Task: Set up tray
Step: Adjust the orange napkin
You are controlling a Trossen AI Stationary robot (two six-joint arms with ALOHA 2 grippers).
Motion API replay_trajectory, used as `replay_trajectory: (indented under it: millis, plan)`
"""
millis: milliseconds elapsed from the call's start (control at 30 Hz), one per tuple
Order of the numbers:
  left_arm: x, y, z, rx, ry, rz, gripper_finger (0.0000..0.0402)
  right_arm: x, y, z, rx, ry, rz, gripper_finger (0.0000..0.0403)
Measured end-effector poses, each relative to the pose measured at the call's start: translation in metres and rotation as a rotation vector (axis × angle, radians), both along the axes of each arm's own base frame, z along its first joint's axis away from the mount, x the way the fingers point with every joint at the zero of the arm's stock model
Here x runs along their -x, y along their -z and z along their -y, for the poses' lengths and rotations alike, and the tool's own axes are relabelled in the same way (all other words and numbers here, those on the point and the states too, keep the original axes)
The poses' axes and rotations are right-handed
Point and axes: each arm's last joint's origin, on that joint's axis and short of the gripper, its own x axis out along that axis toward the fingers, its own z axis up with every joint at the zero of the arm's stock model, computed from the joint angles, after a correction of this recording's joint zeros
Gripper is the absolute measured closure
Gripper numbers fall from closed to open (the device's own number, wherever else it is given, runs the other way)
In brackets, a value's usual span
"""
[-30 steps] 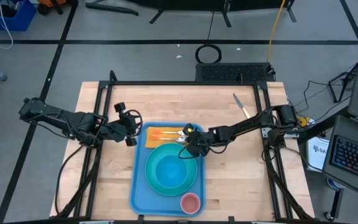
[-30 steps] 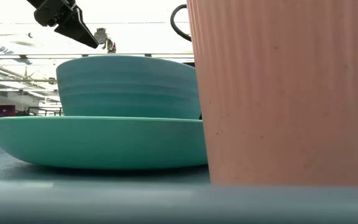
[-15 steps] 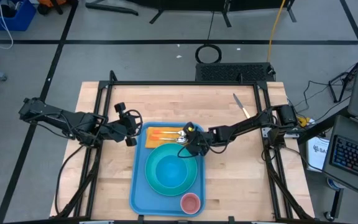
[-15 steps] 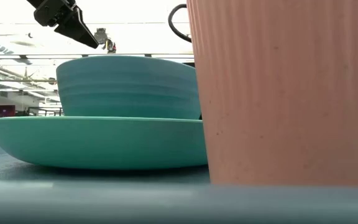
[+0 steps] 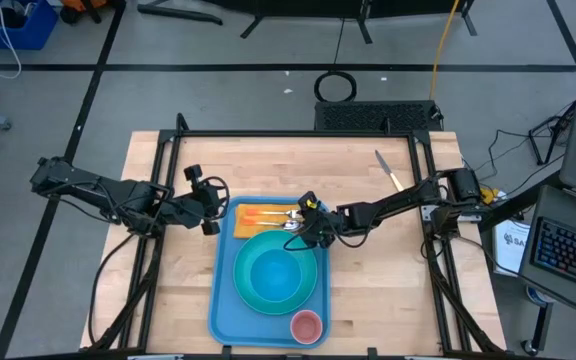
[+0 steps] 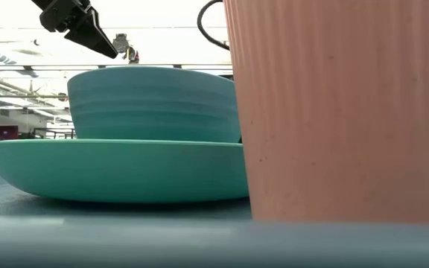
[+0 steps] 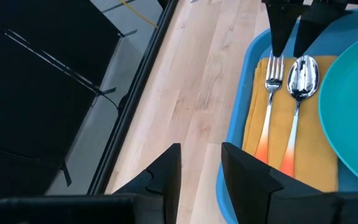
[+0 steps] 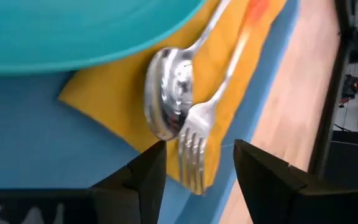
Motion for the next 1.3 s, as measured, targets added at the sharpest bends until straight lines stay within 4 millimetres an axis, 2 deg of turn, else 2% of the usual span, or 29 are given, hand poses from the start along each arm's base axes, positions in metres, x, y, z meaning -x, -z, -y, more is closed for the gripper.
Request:
replay_trajectory:
  millis: [167, 333, 467, 667, 833, 1033, 1133, 1300]
  plan:
    - [0.0, 0.0, 0.0, 0.0, 0.0, 0.0, 0.0282, 0.003, -0.019, 0.002, -0.04, 0.039, 0.07, 0.0229]
    - [0.0, 0.0, -0.001, -0.017, -0.01, 0.001, 0.0282, 0.008, -0.042, 0.011, -0.107, 0.124, 0.169, 0.0233]
    - [-0.001, -0.002, -0.002, -0.058, -0.038, 0.023, 0.0282, 0.015, -0.056, 0.028, -0.167, 0.224, 0.258, 0.0238]
    - [-0.007, -0.008, -0.014, -0.148, -0.051, 0.019, 0.0282, 0.035, -0.065, 0.064, -0.183, 0.306, 0.396, 0.0243]
    - [-0.011, -0.012, -0.038, -0.203, -0.138, 0.012, 0.0282, 0.051, -0.068, 0.097, -0.031, 0.356, 0.575, 0.0244]
    - [-0.01, -0.018, -0.077, -0.221, -0.275, 0.033, 0.0282, 0.073, -0.068, 0.131, 0.085, 0.554, 0.809, 0.0249]
    - [-0.009, -0.021, -0.094, -0.19, -0.293, 0.071, 0.0282, 0.082, -0.059, 0.144, 0.064, 0.557, 0.798, 0.025]
    - [-0.003, -0.023, -0.118, -0.117, -0.291, 0.126, 0.0282, 0.093, -0.052, 0.162, -0.093, 0.516, 0.813, 0.0253]
